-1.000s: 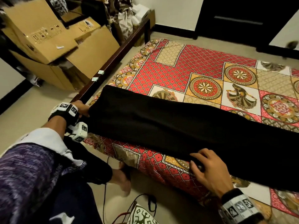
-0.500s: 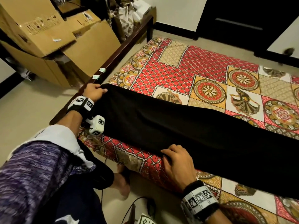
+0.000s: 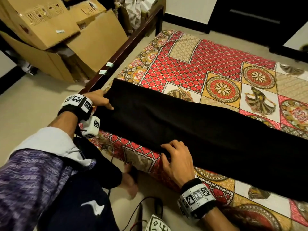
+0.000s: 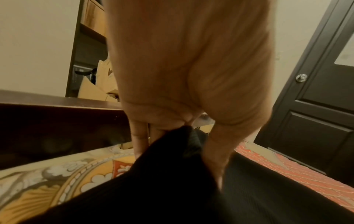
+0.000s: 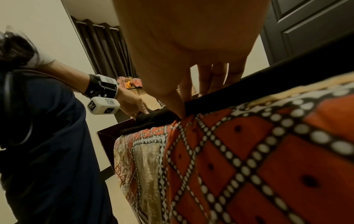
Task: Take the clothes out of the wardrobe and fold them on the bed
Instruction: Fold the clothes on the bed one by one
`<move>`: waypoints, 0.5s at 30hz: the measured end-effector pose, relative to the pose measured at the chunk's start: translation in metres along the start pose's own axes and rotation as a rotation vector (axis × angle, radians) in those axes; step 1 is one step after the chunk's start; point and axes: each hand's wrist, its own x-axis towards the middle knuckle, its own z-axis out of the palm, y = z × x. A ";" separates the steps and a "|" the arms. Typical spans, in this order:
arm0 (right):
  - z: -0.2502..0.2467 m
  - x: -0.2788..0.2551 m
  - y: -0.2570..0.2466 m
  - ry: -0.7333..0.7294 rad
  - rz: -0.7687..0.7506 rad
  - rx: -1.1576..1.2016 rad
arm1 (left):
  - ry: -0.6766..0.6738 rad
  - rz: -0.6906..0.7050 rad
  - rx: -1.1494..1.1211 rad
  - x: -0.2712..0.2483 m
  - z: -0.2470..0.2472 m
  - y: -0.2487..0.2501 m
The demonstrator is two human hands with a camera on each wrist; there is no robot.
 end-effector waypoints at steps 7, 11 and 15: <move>0.004 0.007 -0.011 0.053 0.059 0.142 | 0.172 -0.011 0.010 0.000 -0.006 -0.022; 0.007 0.007 -0.013 0.060 0.065 0.106 | 0.103 -0.053 -0.013 -0.004 -0.003 -0.025; 0.009 0.000 -0.021 0.015 -0.012 0.046 | 0.124 -0.072 0.062 -0.007 -0.006 -0.026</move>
